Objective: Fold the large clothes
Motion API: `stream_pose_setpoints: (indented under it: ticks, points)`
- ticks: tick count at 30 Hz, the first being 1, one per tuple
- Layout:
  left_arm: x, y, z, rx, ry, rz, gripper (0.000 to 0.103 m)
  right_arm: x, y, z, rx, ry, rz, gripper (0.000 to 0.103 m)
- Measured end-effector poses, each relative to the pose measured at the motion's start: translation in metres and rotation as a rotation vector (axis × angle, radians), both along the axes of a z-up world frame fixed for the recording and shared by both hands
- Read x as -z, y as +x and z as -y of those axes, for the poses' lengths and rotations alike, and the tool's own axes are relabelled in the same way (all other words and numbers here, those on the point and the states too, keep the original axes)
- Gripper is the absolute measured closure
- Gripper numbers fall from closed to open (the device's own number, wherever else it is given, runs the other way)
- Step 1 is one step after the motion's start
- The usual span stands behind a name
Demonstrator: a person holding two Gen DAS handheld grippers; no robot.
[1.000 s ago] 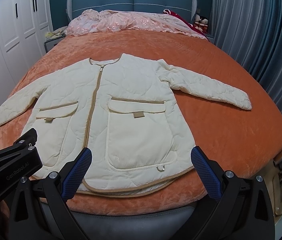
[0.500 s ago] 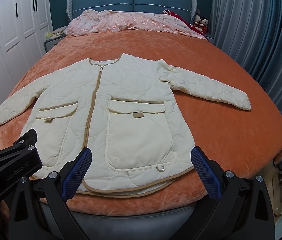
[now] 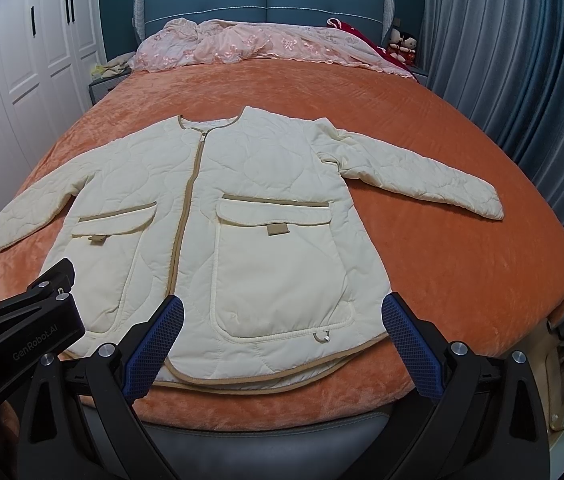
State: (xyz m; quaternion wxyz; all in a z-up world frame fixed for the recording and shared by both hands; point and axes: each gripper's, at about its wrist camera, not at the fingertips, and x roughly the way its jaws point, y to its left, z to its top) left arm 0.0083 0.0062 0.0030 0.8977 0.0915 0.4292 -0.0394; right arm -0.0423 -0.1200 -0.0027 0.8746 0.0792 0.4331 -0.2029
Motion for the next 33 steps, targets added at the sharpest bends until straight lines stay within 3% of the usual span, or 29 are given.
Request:
stream_pose_setpoints:
  ticks: [33]
  points:
    - [0.0041,-0.0008,-0.0022,-0.004,-0.004,-0.013,0.007,-0.0008,-0.0004,-0.0007,0.003,0.002,-0.005,0.005]
